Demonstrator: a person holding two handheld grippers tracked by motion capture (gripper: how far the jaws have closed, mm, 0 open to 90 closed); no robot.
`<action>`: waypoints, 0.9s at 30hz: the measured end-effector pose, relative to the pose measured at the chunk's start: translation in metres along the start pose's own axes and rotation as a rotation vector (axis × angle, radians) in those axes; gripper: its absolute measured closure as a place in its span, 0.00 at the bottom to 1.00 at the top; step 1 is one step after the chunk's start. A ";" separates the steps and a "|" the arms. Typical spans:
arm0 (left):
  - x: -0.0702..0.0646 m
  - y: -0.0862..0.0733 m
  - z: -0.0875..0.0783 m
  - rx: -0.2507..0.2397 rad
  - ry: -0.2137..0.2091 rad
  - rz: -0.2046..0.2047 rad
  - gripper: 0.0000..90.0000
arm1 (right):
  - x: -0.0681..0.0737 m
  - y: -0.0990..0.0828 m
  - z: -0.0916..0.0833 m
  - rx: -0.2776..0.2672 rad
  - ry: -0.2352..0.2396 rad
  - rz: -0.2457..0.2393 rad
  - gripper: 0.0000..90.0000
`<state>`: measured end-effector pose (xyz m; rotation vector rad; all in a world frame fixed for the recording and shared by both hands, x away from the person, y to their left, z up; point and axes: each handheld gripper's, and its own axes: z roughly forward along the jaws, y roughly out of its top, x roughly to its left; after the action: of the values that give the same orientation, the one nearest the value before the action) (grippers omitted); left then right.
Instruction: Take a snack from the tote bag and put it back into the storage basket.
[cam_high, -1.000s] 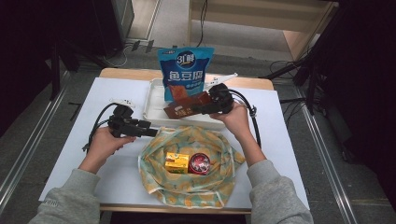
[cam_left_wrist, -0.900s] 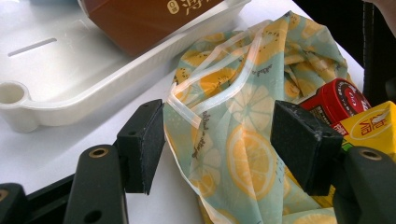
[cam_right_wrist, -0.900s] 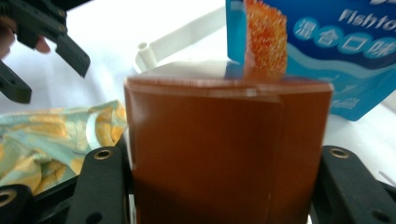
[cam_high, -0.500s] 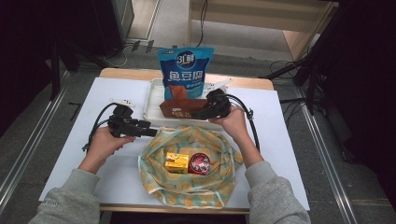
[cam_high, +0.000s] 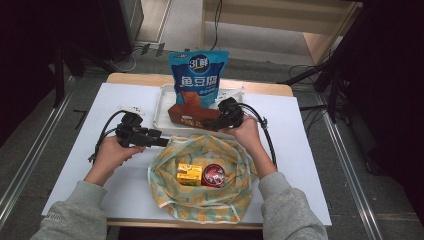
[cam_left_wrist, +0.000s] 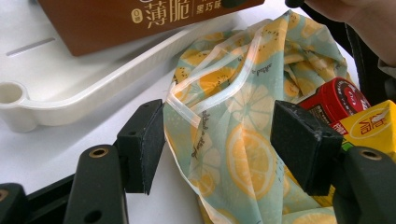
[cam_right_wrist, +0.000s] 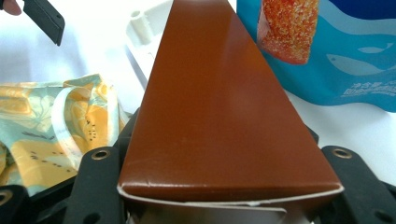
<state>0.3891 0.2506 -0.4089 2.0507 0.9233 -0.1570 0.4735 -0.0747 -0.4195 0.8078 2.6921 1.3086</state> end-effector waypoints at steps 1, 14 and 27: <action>0.000 0.000 0.000 0.000 0.000 0.000 0.40 | 0.000 0.000 0.000 0.000 0.000 0.000 0.48; 0.000 0.000 0.000 0.002 -0.003 0.000 0.40 | -0.008 -0.006 0.016 -0.002 -0.002 -0.007 0.46; 0.000 0.000 0.001 0.004 -0.006 -0.003 0.40 | -0.013 -0.005 0.019 0.002 -0.032 -0.028 0.44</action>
<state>0.3892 0.2502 -0.4094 2.0515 0.9233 -0.1671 0.4870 -0.0699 -0.4379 0.7816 2.6707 1.2755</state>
